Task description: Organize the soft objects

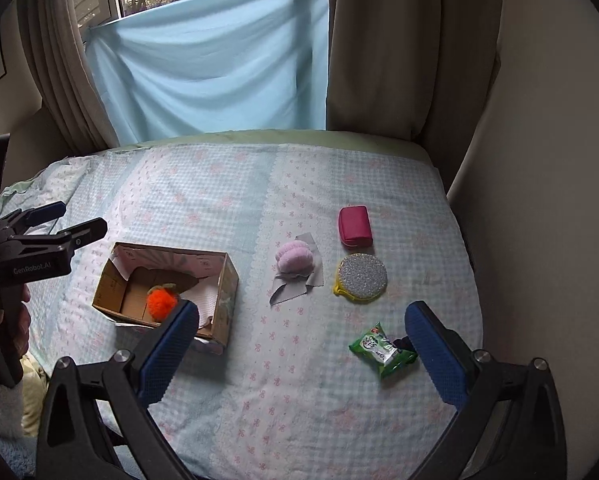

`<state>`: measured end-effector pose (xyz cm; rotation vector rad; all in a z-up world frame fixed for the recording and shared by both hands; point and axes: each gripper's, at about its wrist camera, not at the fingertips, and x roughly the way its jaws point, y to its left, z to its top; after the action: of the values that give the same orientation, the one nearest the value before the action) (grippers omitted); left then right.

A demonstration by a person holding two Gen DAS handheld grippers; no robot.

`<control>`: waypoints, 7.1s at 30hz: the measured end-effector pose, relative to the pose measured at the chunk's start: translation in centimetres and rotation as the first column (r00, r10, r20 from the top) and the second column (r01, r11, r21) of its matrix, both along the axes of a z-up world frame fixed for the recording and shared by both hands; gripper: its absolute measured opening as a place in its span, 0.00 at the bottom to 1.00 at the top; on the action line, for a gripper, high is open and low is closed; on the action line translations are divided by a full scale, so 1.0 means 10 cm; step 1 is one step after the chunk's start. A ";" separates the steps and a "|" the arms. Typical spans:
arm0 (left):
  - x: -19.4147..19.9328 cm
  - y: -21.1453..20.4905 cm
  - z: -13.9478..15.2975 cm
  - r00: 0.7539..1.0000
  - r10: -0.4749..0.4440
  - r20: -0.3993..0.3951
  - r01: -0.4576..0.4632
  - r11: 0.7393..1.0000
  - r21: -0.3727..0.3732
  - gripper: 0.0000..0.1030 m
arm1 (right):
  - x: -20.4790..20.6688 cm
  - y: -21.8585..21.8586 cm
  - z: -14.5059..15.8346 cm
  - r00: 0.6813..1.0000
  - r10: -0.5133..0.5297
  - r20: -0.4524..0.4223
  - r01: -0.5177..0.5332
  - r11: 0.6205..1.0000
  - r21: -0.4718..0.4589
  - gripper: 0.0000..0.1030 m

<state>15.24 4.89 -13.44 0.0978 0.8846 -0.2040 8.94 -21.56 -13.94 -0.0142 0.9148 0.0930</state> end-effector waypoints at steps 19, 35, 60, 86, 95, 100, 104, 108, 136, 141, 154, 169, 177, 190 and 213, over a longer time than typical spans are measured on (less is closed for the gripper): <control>1.13 -1.70 -0.92 0.976 -0.132 -0.172 0.155 0.979 0.129 1.00 | 0.61 -1.04 -1.12 0.972 0.094 -0.215 -0.128 0.980 -0.151 1.00; 2.11 -2.32 -2.75 0.792 -0.383 -0.475 0.529 0.819 0.222 0.88 | 0.92 -0.78 -2.79 0.862 0.109 -0.495 -0.313 0.883 -0.351 0.87; 2.42 -2.23 -3.44 0.710 -0.391 -0.585 0.580 0.797 0.171 0.31 | 1.11 -0.58 -3.44 0.792 0.173 -0.585 -0.443 0.823 -0.357 0.35; 1.88 -2.26 -1.93 0.821 -0.401 -0.407 0.493 0.857 0.152 0.28 | 0.89 -0.69 -2.04 0.906 0.104 -0.410 -0.263 0.898 -0.352 0.31; 1.41 -1.80 -1.12 0.901 -0.309 -0.303 0.354 0.929 0.105 0.28 | 0.73 -0.64 -1.21 0.953 0.126 -0.274 -0.224 0.903 -0.366 0.31; 1.11 -1.45 -0.74 0.936 -0.259 -0.240 0.280 0.958 0.058 0.28 | 0.64 -0.41 -0.72 0.975 0.123 -0.187 -0.186 0.911 -0.368 0.31; 0.88 -1.12 -0.50 0.954 -0.222 -0.199 0.233 0.972 0.031 0.28 | 0.55 -0.16 -0.39 0.986 0.108 -0.127 -0.145 0.930 -0.338 0.31; 0.65 -0.77 -0.28 0.968 -0.194 -0.162 0.196 0.981 -0.001 0.28 | 0.46 0.21 -0.15 0.991 0.105 -0.083 -0.126 0.939 -0.320 0.31; 0.82 1.72 -1.13 0.938 -0.083 -0.337 0.090 0.996 0.005 0.28 | 1.34 2.72 -1.01 0.945 0.148 -0.291 -0.138 0.989 0.057 0.31; 1.04 1.79 -1.60 0.901 -0.081 -0.427 0.094 0.996 0.009 0.28 | 1.59 2.88 -1.50 0.899 0.161 -0.407 -0.116 0.984 0.134 0.31; 1.26 1.53 -2.63 0.774 -0.067 -0.630 0.139 0.988 0.066 0.28 | 1.96 2.90 -2.17 0.814 0.137 -0.564 -0.047 0.984 0.170 0.31; 1.30 1.52 -2.53 0.809 -0.064 -0.585 0.124 0.990 0.063 1.00 | 1.98 2.63 -2.19 0.861 0.077 -0.503 0.045 0.973 0.225 1.00; 1.23 1.53 -2.44 0.820 -0.058 -0.570 0.116 0.991 0.066 1.00 | 1.87 2.63 -2.00 0.879 0.082 -0.470 0.031 0.973 0.229 1.00; 0.81 1.62 -1.82 0.883 -0.011 -0.470 0.068 0.992 0.105 1.00 | 1.37 2.44 -1.23 0.944 0.081 -0.320 -0.003 0.972 0.237 1.00; 0.14 -0.19 -0.63 0.970 -0.077 -0.229 0.073 0.997 -0.029 1.00 | 0.20 0.11 -0.34 0.980 -0.172 -0.100 0.181 0.979 0.094 1.00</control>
<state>16.65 2.94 -19.73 0.0895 1.1109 -0.2994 10.92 -20.42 -17.38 0.1686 0.9983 -0.0249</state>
